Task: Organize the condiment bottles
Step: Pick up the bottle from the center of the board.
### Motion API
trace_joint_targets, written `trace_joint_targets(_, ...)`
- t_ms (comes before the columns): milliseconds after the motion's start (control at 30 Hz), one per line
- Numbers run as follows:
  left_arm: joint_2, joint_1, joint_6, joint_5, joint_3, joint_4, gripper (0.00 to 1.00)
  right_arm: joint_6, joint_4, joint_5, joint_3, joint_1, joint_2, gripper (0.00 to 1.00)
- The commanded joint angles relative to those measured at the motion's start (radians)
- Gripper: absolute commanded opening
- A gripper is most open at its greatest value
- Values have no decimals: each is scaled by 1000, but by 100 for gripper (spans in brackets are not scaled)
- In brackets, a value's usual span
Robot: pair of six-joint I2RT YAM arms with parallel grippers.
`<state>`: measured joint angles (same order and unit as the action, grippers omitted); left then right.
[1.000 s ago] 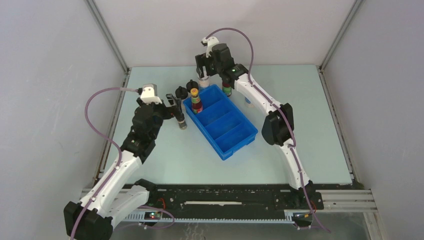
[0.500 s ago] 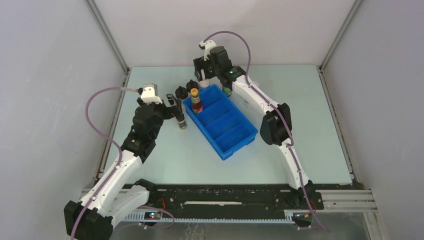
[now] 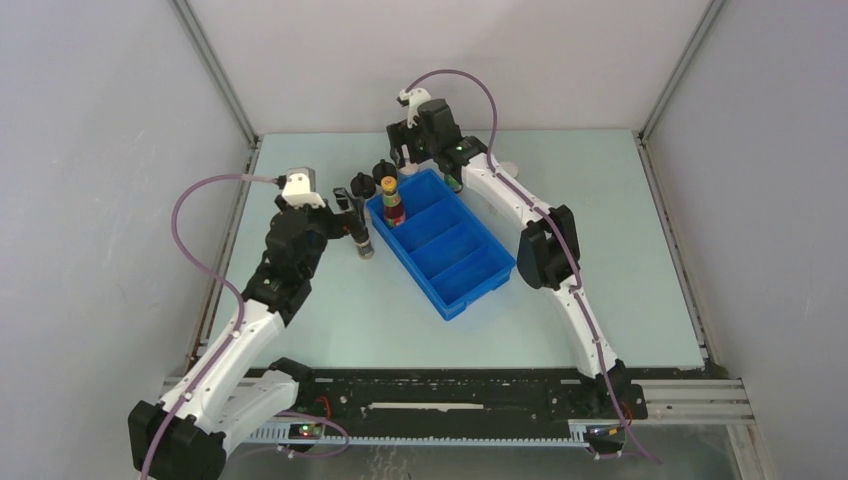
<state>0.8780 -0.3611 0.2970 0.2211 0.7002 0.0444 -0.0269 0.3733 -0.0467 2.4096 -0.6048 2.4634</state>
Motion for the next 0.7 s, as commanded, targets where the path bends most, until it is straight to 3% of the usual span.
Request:
trace_joint_targets(0, 6, -6, 16, -21, 6, 51, 100, 6, -30, -7, 29, 2, 12, 87)
trace_joint_targets(667, 13, -6, 19, -28, 2, 60, 100, -4, -41, -21, 62, 18, 59, 86)
